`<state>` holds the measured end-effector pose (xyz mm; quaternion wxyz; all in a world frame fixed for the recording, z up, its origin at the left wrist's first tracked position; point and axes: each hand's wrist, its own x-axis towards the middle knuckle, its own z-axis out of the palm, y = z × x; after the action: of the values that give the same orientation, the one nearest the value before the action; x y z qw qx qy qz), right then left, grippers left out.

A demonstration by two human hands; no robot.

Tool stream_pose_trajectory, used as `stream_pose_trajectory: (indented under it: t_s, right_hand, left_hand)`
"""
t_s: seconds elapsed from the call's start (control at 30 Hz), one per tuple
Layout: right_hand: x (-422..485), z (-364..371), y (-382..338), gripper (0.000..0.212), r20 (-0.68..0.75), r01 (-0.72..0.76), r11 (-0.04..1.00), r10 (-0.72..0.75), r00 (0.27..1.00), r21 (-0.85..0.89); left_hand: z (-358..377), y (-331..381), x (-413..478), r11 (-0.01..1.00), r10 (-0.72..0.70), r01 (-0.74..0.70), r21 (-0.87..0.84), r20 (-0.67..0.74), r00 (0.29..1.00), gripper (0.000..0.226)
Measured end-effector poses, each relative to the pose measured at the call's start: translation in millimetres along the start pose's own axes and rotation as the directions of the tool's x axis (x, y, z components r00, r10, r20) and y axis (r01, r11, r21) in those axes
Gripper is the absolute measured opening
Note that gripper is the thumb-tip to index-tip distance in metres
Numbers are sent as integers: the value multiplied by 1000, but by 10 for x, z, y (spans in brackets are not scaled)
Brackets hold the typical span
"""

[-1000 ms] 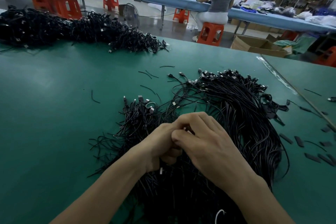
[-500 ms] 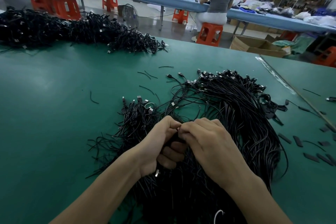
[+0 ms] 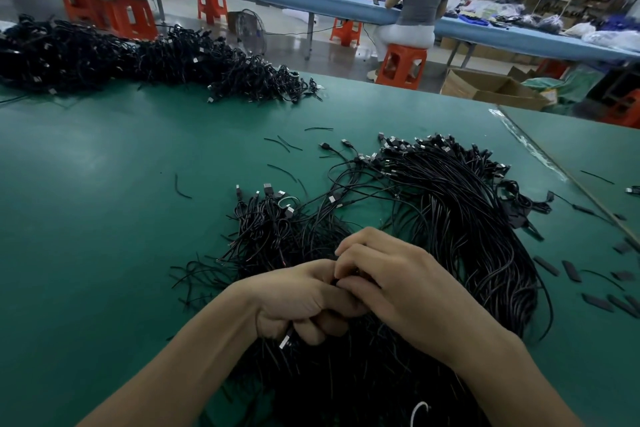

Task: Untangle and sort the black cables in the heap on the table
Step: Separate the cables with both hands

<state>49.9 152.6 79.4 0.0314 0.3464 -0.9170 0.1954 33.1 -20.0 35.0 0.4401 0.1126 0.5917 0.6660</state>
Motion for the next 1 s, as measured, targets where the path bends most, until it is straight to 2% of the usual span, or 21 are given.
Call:
stream_pose_trajectory:
  t_s: [0.13, 0.23, 0.37, 0.53, 0.63, 0.73, 0.8, 0.87, 0.9, 1.0]
  right_hand:
    - [7, -55, -10, 18, 58, -2, 1000, 2, 998, -9]
    - [31, -63, -19, 15, 88, -2, 999, 4, 996, -32]
    - [35, -29, -10, 5, 94, -16, 998, 21, 995, -61]
    - [8, 46, 9, 8, 63, -29, 999, 31, 998, -21]
    - [-30, 76, 32, 13, -31, -31, 999, 30, 999, -32]
    - [-24, 116, 36, 12, -185, -38, 996, 23, 982, -78]
    - [-7, 139, 37, 13, -289, -60, 995, 36, 957, -74]
    - [10, 166, 63, 6, -380, -70, 995, 38, 924, -73]
    - [15, 174, 67, 10, -425, -88, 995, 63, 903, -41]
    - [29, 178, 48, 27, -503, -130, 971, 216, 837, 201]
  left_hand:
    - [25, -15, 22, 999, -27, 27, 17, 7, 1000, 27]
    - [35, -22, 34, 999, -28, 29, 41, -17, 999, 38]
    - [46, -23, 39, 998, -4, 7, 65, -37, 999, 26]
    - [24, -64, 57, 1000, 4, -4, -1, -51, 999, 25]
    - [8, -67, 87, 978, 15, -27, -206, -59, 998, 19]
    - [29, -26, 114, 876, 47, -55, -478, -28, 999, 15]
    - [66, 12, 127, 811, 101, -110, -575, -48, 994, 3]
    - [106, 32, 146, 796, 164, -212, -567, -136, 977, 15]
    - [128, 49, 155, 793, 209, -277, -542, -184, 960, 17]
    - [197, 94, 183, 767, 324, -436, -471, -301, 897, 12]
